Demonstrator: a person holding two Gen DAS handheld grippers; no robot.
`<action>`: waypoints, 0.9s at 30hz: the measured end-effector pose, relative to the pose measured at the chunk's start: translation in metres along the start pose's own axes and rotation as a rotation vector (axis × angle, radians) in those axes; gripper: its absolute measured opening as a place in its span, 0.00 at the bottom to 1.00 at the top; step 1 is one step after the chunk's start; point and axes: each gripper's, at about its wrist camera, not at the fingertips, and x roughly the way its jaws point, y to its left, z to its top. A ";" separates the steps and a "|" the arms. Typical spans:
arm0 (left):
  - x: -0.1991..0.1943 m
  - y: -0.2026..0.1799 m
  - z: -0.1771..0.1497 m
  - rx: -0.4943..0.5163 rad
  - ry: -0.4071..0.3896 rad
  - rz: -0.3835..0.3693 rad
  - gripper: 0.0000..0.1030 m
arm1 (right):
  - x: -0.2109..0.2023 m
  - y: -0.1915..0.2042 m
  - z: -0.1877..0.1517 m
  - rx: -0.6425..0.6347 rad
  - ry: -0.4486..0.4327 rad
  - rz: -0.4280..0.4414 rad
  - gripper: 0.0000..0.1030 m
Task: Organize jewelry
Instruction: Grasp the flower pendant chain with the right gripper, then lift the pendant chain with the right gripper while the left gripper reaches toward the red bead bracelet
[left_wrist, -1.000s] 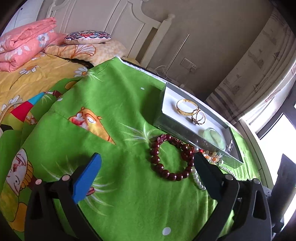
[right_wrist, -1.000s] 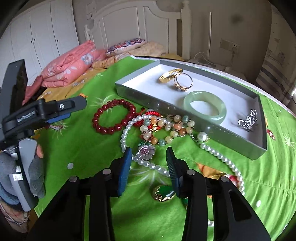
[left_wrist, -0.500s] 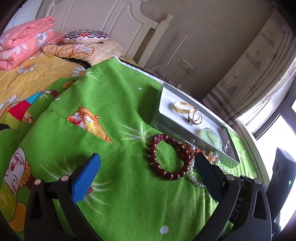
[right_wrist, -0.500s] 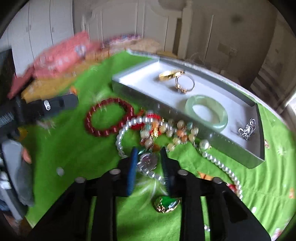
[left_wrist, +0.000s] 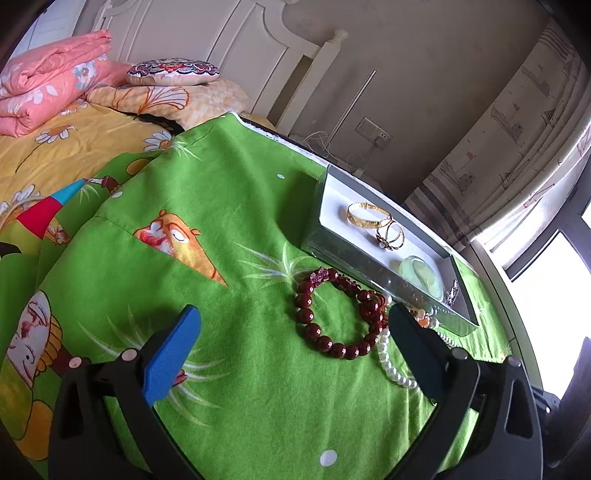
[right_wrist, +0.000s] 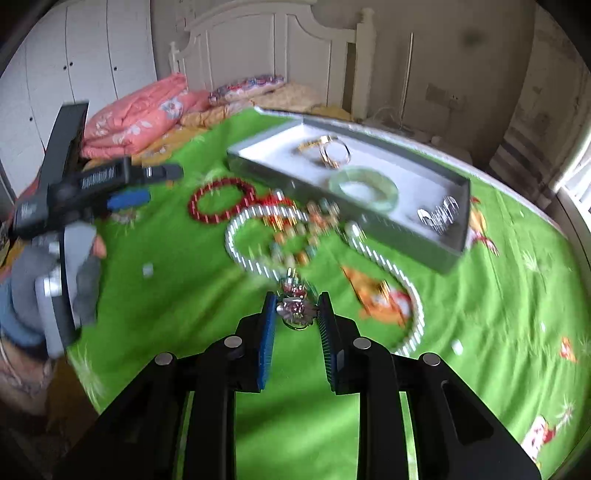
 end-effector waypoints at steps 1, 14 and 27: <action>0.000 0.000 0.000 -0.001 0.000 0.001 0.98 | -0.002 -0.004 -0.007 0.007 0.012 -0.001 0.22; 0.000 0.000 -0.001 -0.003 0.001 0.004 0.98 | 0.000 -0.023 -0.040 0.091 0.046 0.069 0.27; 0.001 -0.002 -0.002 0.015 0.009 -0.009 0.98 | 0.004 -0.005 -0.040 0.011 0.009 0.003 0.23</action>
